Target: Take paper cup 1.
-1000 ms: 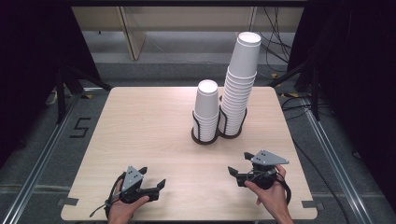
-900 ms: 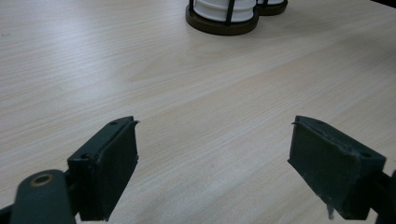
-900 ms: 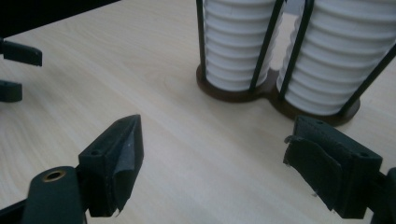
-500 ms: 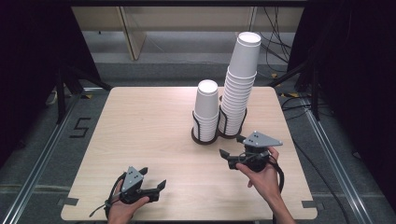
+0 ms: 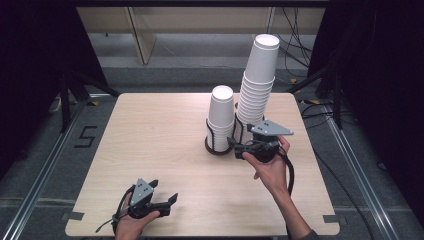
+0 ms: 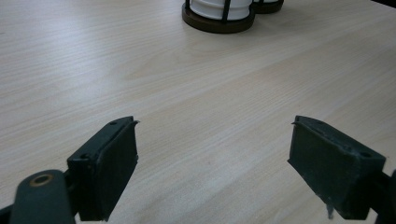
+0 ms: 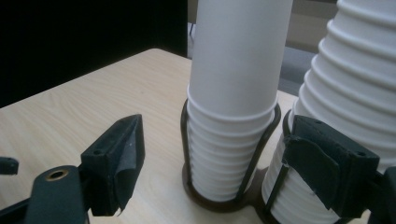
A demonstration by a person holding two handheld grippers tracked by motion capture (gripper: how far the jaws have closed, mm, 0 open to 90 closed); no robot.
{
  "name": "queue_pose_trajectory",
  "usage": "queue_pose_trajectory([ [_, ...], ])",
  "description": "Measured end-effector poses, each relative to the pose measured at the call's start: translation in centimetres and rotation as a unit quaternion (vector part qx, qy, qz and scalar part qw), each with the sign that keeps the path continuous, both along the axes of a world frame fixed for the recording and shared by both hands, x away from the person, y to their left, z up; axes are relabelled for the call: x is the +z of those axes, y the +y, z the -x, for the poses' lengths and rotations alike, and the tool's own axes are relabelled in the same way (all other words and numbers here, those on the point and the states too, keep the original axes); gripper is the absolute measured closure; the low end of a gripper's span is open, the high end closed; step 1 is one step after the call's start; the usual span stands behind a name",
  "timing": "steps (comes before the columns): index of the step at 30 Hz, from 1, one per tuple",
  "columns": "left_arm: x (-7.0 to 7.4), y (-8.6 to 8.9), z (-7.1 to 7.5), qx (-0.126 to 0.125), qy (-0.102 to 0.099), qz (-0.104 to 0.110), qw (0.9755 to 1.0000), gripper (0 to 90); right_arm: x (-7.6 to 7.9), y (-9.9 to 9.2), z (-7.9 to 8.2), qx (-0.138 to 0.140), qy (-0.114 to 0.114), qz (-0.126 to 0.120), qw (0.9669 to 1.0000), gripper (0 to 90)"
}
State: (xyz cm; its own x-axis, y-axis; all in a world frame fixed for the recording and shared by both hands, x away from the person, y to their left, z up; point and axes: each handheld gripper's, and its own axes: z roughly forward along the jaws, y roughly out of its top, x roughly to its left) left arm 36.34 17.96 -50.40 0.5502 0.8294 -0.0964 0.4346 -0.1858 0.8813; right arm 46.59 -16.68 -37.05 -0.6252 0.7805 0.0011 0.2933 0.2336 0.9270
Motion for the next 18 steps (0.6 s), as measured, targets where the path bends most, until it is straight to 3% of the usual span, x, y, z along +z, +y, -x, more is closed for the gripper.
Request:
queue_pose_trajectory([
  [5,0.0,-0.1,0.0,-0.002,-0.001,-0.004,1.0000,14.9,1.2,0.9,-1.4,-0.011,0.001,0.002,0.9999,21.6],
  [6,0.0,-0.1,0.0,-0.002,-0.002,-0.005,1.0000,14.8,1.3,1.0,-1.6,-0.013,-0.006,0.005,0.9999,21.5],
  [11,0.0,-0.1,0.0,0.000,-0.003,-0.002,1.0000,14.8,1.7,1.6,-2.5,-0.025,0.003,0.002,0.9997,21.6],
  [12,0.0,-0.1,0.1,-0.001,-0.001,-0.005,1.0000,14.8,1.8,1.7,-2.7,-0.028,-0.006,0.003,0.9996,21.6],
  [13,0.0,-0.1,0.0,-0.002,-0.001,-0.005,1.0000,14.8,1.9,1.8,-2.9,-0.027,0.002,-0.005,0.9996,21.7],
  [14,0.0,-0.1,0.0,-0.001,-0.002,-0.002,1.0000,14.8,2.0,1.9,-3.1,-0.026,-0.010,0.000,0.9996,21.6],
  [16,0.0,-0.2,0.0,-0.001,-0.002,-0.003,1.0000,14.8,2.2,2.2,-3.3,-0.038,-0.001,-0.010,0.9992,21.6],
  [18,0.0,-0.1,0.1,-0.001,0.002,-0.007,1.0000,14.8,2.4,2.5,-3.6,-0.038,-0.003,-0.005,0.9993,21.5],
])
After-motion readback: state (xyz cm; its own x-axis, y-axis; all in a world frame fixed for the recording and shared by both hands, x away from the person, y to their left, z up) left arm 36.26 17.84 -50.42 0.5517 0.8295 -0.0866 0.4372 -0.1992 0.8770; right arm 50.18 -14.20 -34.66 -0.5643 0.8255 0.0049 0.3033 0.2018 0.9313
